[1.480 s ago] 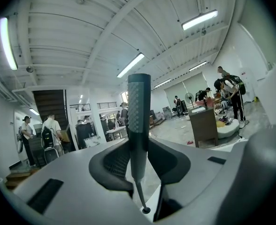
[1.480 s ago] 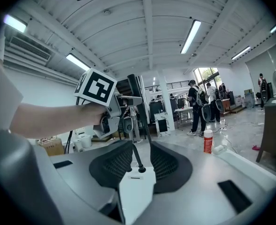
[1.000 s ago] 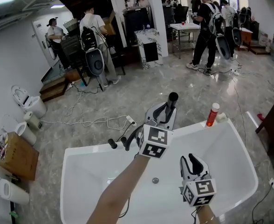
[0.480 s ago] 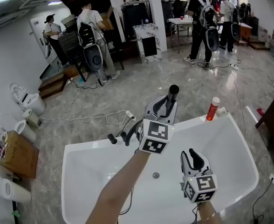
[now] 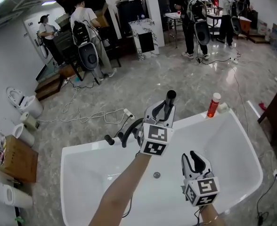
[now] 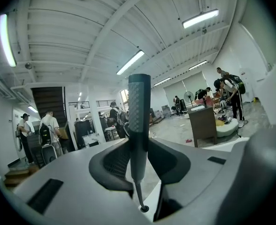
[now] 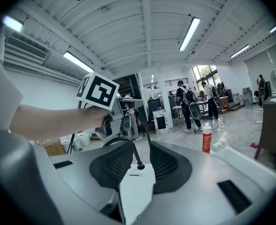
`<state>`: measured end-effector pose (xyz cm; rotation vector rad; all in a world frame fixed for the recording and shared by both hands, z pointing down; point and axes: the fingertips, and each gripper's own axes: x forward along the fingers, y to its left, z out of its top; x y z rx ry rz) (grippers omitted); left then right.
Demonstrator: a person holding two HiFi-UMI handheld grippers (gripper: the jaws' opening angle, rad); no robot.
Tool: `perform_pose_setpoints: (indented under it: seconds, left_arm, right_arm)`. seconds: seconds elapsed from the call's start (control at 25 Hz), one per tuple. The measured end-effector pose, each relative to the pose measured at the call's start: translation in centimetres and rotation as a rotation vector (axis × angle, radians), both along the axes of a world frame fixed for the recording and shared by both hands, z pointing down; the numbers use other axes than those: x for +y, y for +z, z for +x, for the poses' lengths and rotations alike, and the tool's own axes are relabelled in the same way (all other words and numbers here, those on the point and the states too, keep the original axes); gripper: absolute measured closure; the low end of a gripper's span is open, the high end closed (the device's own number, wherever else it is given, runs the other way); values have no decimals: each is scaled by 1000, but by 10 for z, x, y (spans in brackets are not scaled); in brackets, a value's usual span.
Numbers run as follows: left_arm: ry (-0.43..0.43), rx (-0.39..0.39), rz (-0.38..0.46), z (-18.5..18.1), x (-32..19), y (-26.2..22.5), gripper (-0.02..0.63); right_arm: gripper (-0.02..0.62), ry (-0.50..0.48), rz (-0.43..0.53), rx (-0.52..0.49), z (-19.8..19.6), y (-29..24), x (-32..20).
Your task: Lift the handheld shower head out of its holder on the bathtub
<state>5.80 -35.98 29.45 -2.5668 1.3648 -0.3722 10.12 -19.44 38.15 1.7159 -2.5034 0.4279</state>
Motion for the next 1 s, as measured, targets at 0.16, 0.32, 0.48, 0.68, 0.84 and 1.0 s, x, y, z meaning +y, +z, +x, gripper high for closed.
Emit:
perform_pose_setpoints:
  seconds: [0.16,0.32,0.48,0.68,0.84,1.0]
  left_arm:
    - [-8,3,-31,4,-18,30,476]
    - [-13,5,-53,9,-31,50,476]
    - [-14,10,-64,10,-35,61,476]
    - [-8,5,-60,8,-37,63,476]
    - [-8,6,-57,5,-39,63,476]
    - [-9,9,-52,5,-38,59,476]
  right_arm:
    - [494,6,-24,1,7,20,-13]
    - [494,8,-42,5,14,34,-24]
    - [514,9,-48,16,15,42,-27]
    - [601,51,-30,43,18,43,-32]
    - [591,49,-27,62,16,44,-33]
    - [592,27,-38,59,13,43,-31]
